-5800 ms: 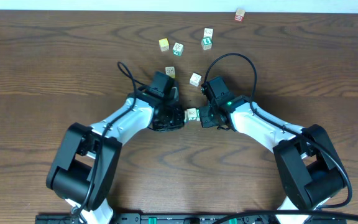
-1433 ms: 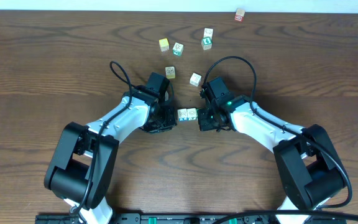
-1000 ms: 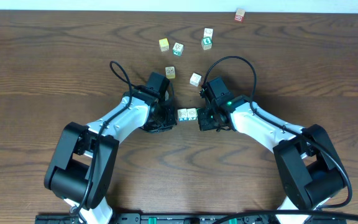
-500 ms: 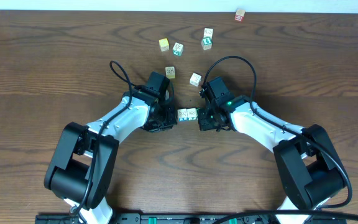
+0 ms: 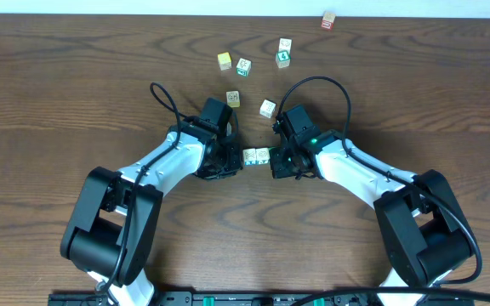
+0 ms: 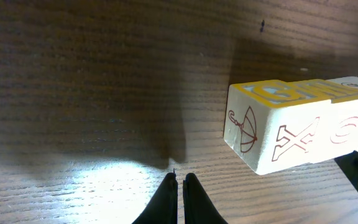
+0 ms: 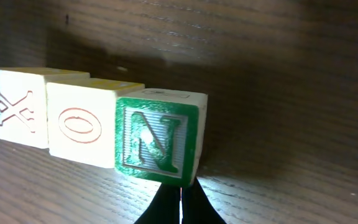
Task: Lift 3 blocks
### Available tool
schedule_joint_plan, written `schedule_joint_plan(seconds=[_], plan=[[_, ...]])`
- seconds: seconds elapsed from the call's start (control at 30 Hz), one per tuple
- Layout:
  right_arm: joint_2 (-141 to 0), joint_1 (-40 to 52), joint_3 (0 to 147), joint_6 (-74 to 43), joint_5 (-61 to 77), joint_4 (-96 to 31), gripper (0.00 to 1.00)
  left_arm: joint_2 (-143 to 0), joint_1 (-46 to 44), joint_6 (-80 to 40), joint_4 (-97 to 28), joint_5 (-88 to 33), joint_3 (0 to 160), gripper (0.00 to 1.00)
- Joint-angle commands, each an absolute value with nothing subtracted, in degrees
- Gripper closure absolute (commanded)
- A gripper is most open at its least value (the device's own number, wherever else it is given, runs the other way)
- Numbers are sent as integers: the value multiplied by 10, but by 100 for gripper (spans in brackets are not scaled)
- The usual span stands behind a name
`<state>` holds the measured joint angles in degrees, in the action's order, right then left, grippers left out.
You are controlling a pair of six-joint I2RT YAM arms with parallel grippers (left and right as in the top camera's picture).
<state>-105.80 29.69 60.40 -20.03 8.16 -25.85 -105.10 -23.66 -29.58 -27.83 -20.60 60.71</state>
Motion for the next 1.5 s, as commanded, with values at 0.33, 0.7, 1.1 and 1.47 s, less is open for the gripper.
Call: schedule_joint_plan(seconds=[0.33, 0.7, 1.1, 1.47], plan=[[-1065, 286, 602, -223, 34, -333, 99, -1041, -234, -261, -277, -183, 609, 93], [-1065, 247, 602, -149, 35, -283, 94, -1041, -234, -247, -206, -128, 609, 93], [-1065, 248, 602, -119, 72, -229, 99, -1055, -234, -236, -166, -128, 609, 93], [-1065, 248, 602, -119, 72, -211, 99, -1074, -234, -236, -166, -128, 609, 93]])
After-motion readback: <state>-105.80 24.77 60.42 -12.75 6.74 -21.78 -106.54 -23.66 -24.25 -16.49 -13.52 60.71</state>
